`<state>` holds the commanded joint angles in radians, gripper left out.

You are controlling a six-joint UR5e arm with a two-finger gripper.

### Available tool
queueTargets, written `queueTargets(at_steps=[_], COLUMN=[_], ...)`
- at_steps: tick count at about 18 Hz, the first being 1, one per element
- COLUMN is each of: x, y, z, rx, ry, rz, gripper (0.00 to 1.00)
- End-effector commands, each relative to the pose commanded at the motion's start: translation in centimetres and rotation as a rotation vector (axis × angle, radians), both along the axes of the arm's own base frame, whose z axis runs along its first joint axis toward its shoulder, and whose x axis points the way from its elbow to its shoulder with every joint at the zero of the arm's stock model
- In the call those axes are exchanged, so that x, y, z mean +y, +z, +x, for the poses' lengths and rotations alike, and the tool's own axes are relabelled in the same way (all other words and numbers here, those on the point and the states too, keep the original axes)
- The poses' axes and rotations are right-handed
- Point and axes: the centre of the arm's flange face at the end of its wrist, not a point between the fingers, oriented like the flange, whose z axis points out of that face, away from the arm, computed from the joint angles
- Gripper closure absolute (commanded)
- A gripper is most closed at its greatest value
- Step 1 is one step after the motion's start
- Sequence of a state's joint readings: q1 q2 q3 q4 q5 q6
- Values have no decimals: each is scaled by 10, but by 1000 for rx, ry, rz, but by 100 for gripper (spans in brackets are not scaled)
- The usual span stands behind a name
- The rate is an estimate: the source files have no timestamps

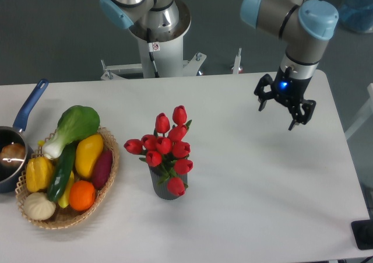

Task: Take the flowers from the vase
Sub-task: 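Move the open gripper down toward the red tulip stems in the vase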

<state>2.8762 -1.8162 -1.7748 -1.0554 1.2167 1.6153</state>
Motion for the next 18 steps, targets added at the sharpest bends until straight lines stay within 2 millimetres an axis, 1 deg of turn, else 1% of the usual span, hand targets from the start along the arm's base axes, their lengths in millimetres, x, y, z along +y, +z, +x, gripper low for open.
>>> queueTargets(at_steps=[1,3,6,9,10,14,18], x=[2,22,43,54,54,56,80], y=[2,7,1,-4,-7,-20,-24], z=[5,19,37,49,52,64,86], rx=[-9,-46,-137,-236,-256,-294,-325], ry=[-5,-32,-58,-52,-49,-44,-93], rz=[31,139,320,509,533,533,537], gripper=[0,0,0,0,0,0,0])
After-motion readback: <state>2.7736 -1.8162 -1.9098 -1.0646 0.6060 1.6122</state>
